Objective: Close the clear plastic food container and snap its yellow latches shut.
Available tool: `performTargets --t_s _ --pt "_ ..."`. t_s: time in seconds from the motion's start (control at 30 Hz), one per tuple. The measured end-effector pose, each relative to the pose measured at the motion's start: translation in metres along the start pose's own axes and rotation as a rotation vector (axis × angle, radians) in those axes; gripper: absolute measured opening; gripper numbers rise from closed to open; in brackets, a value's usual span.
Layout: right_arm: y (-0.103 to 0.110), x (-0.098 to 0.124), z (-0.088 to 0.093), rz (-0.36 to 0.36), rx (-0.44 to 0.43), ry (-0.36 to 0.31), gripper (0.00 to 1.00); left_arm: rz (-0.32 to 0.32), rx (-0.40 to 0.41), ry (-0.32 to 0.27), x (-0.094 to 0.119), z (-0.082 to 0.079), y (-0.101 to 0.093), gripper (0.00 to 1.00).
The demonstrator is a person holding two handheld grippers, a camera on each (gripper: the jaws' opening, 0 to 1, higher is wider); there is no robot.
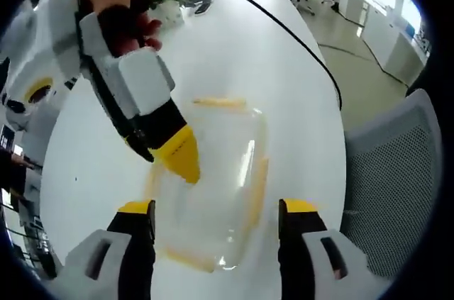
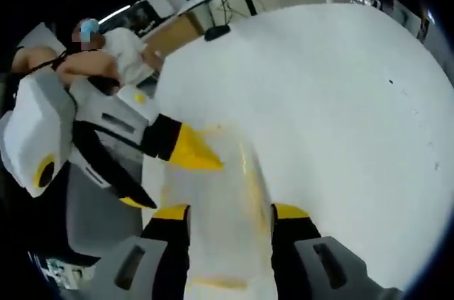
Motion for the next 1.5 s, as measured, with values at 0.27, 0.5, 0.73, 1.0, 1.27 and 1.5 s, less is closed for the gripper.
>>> performTargets --t_s 0.27,0.5,0.73,1.0,1.27,1.5 --pt "0.016 0.004 0.007 0.040 0.083 -0.003 0.72 0.089 -0.005 0.037 -0.001 0.013 0.004 0.96" --pt "0.032 0.002 0.020 0.080 0.164 0.054 0.73 0.114 -0.064 0.074 -0.005 0.016 0.013 0.96" --pt "0.037 -0.001 0.036 0.160 0.200 0.108 0.78 0.147 -0.118 0.135 -0.014 0.020 0.019 0.98" --pt "0.043 -0.011 0.037 0.215 0.279 0.096 0.79 0.163 -0.144 0.171 -0.023 0.024 0.017 0.95" --pt "0.043 -0.015 0.036 0.240 0.301 0.105 0.75 0.154 -0.150 0.158 -0.023 0.021 0.019 0.92" --pt "0.042 -0.016 0.036 0.235 0.300 0.100 0.75 0.122 -0.166 0.158 -0.023 0.021 0.026 0.77"
Point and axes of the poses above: the point that each gripper's makers call its tool centre point, and the gripper's own axes: x roughly backward along the fingers, y roughly to its left, z roughly out of its underside, the point moved 10 cm from there along x, roughly backward along the fingers, and after that the axes turned 5 degrees about z, right-handed, at the moved point
